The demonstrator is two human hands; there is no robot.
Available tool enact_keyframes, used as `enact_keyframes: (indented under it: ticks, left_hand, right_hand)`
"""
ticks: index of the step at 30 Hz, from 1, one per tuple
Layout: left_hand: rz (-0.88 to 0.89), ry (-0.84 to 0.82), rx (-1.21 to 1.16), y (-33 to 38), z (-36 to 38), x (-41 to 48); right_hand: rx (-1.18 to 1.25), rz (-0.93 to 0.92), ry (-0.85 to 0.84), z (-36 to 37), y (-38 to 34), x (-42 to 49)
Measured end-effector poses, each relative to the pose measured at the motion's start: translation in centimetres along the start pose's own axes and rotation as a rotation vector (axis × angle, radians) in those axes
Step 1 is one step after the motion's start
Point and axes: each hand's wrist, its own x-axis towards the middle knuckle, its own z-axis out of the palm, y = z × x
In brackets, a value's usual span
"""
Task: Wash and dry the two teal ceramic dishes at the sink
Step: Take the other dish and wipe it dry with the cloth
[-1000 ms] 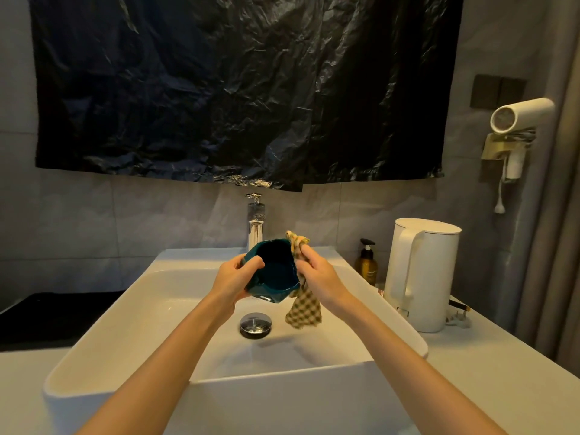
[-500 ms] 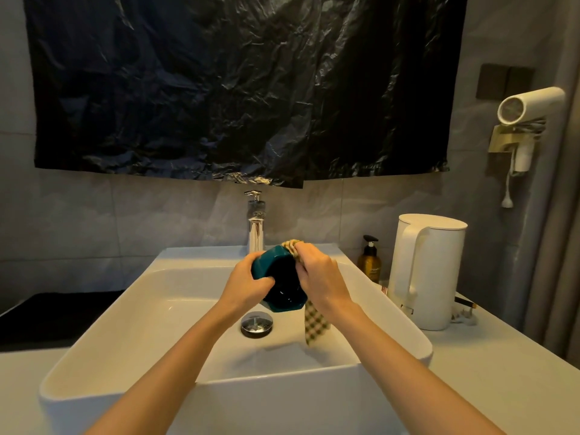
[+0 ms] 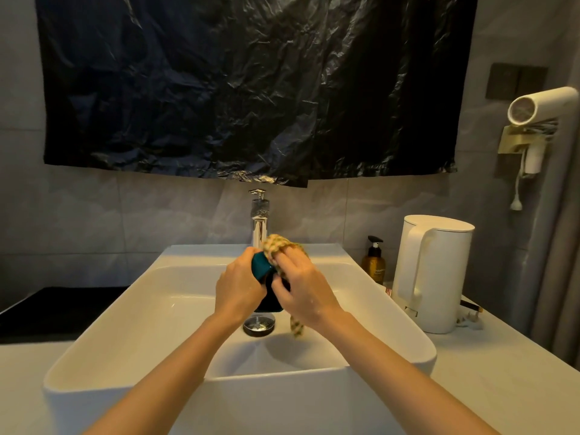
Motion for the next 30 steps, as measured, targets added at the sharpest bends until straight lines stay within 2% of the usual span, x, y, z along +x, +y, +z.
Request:
enact_keyframes:
  ticks: [2, 6, 11, 15, 19, 24, 28, 30]
  left_hand:
    - [0.002, -0.004, 0.042, 0.1, 0.1, -0.1]
    - [-0.085, 0.03, 0.018, -0.1, -0.4, 0.1]
    - [-0.047, 0.015, 0.1, 0.0, -0.4, 0.0]
    - [-0.062, 0.011, 0.117, 0.2, -0.5, 0.0]
    - [-0.05, 0.018, 0.136, 0.3, -0.8, 0.0]
    - [-0.058, 0.011, 0.132, 0.3, -1.0, -0.1]
    - [-0.049, 0.001, 0.133, 0.3, -1.0, -0.1]
    - [-0.035, -0.001, 0.138, 0.4, -0.9, -0.2]
  right_hand:
    - [-0.046, -0.061, -0.032, 0.1, 0.2, 0.1]
    - [-0.02, 0.111, -0.053, 0.0, 1.0, -0.3]
    - [-0.142, -0.189, -0.052, 0.3, -0.3, 0.0]
    - [-0.136, -0.099, -0.017, 0.2, 0.1, 0.0]
    - [-0.186, -0.283, -0.09, -0.2, -0.2, 0.1]
    - [-0.157, -0.147, -0.046, -0.1, 0.2, -0.2]
    - [-0.167, -0.248, -0.078, -0.2, 0.0, 0.0]
    - [-0.166, -0.233, -0.07, 0.2, 0.2, 0.3]
